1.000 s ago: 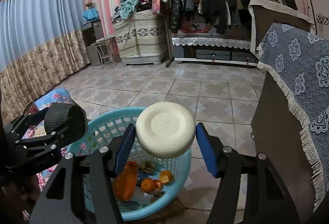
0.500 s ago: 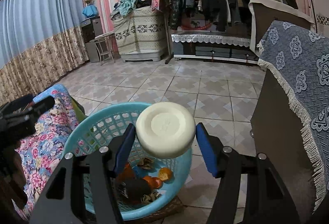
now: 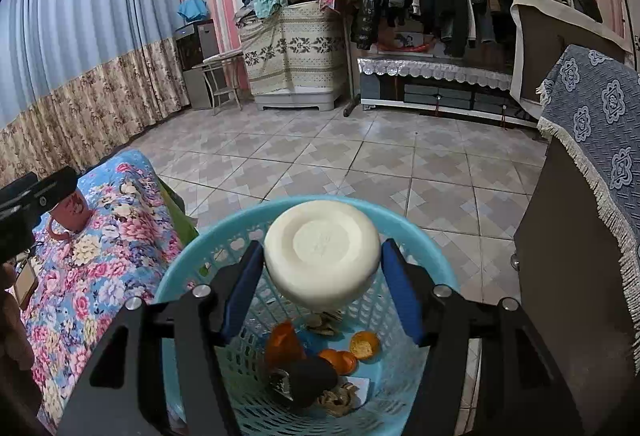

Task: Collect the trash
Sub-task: 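Open both grippers to drop the cloth and soap into the wastebasket, then move both tools back over the bed toward the remaining items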

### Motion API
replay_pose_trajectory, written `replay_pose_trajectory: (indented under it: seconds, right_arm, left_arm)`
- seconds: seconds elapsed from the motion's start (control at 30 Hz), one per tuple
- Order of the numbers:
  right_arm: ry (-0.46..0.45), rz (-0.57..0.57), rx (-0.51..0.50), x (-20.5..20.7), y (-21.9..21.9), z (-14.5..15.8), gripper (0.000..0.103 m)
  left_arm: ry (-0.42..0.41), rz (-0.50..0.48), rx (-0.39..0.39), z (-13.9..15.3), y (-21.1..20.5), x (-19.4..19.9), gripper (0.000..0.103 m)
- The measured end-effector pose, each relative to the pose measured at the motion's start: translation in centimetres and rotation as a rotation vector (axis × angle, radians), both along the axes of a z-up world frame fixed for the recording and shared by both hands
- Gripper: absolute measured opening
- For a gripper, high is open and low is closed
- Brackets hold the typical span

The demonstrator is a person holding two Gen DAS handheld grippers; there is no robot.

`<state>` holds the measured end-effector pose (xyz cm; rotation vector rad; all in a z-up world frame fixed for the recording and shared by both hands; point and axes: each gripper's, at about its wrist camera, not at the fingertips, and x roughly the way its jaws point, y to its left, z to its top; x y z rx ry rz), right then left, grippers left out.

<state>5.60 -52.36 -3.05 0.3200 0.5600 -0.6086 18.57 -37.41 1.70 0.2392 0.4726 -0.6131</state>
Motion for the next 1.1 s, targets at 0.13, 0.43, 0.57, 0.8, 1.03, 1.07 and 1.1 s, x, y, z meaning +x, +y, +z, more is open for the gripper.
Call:
replay_pose_trajectory:
  seconds: [0.13, 0.43, 0.57, 0.8, 1.03, 1.07, 1.1]
  right_arm:
    - [-0.019, -0.012, -0.002, 0.1, 0.0, 0.2, 0.082]
    - [-0.034, -0.040, -0.006, -0.2, 0.2, 0.6, 0.097]
    - [-0.029, -0.038, -0.017, 0.0, 0.7, 0.7, 0.098]
    - [-0.039, -0.023, -0.033, 0.3, 2.7, 1.8, 0.098]
    - [-0.067, 0.038, -0.063, 1.7, 6.1, 3.7, 0.098]
    - [-0.068, 0.050, -0.067, 2.0, 6.8, 3.9, 0.098]
    - [-0.068, 0.063, -0.071, 2.4, 7.4, 4.1, 0.098]
  left_arm:
    - [0.006, 0.015, -0.012, 0.2, 0.5, 0.4, 0.098]
    - [0.015, 0.039, -0.031, 0.7, 2.1, 0.5, 0.098]
    - [0.007, 0.052, -0.037, 1.1, 3.5, 0.3, 0.098]
    - [0.003, 0.095, -0.056, 2.0, 7.6, 0.2, 0.098]
    - [-0.001, 0.164, -0.063, 2.7, 13.2, 0.8, 0.098]
    - [0.001, 0.176, -0.065, 2.8, 14.0, 0.9, 0.098]
    - [0.002, 0.188, -0.067, 2.8, 14.8, 0.9, 0.098]
